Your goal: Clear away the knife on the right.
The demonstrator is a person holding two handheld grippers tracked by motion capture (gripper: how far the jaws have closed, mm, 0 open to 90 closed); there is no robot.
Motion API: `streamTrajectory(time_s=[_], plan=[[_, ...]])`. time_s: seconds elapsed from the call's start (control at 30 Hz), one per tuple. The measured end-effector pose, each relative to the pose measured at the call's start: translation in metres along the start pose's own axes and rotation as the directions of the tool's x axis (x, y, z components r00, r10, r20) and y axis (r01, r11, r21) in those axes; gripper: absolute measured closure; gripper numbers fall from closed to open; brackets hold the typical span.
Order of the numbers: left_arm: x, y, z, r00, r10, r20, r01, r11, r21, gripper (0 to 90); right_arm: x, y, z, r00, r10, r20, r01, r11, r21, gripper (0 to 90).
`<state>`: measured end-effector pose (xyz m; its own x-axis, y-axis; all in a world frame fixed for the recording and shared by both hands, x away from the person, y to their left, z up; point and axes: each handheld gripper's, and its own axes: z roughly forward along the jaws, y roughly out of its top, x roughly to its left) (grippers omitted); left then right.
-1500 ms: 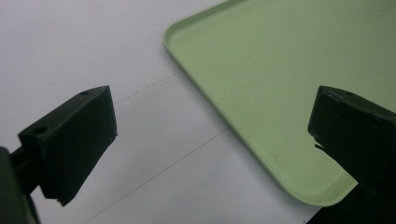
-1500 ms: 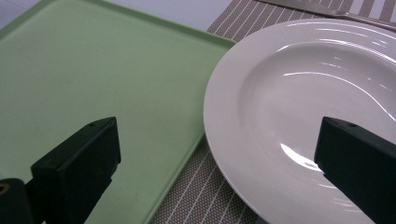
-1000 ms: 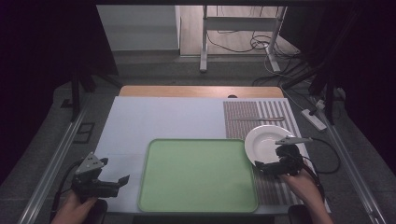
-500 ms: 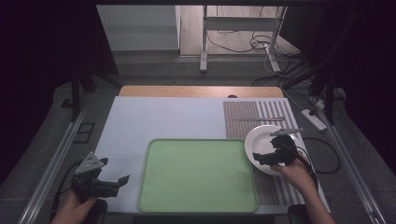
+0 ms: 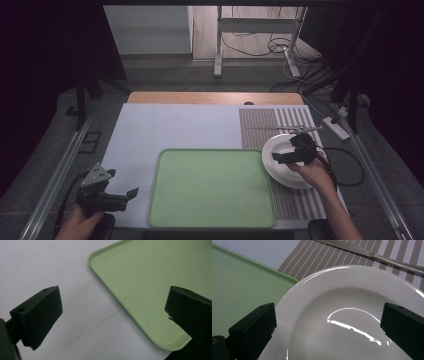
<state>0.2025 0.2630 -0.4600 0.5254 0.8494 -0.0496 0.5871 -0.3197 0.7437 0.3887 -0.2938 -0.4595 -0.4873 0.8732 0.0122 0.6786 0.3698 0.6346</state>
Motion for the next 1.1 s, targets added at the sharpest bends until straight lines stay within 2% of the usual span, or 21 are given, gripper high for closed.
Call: streamTrajectory(time_s=[0.43,0.73,1.1], plan=[[0.0,0.0,0.0,1.0,-0.004,0.002,0.004,1.0,-0.001,1.4,-0.021,0.02,0.018,0.9984,0.019,0.053,-0.019,1.0,0.006,1.4],[0.001,0.0,0.0,1.0,-0.007,0.002,0.007,1.0,-0.002,1.4,-0.04,0.031,0.03,0.9947,0.067,0.078,-0.067,0.998,-0.006,1.4],[0.001,0.0,0.0,0.9999,-0.012,0.003,0.012,0.9999,-0.002,1.4,-0.057,0.047,0.043,0.9902,0.092,0.104,-0.093,0.996,0.0,1.4]])
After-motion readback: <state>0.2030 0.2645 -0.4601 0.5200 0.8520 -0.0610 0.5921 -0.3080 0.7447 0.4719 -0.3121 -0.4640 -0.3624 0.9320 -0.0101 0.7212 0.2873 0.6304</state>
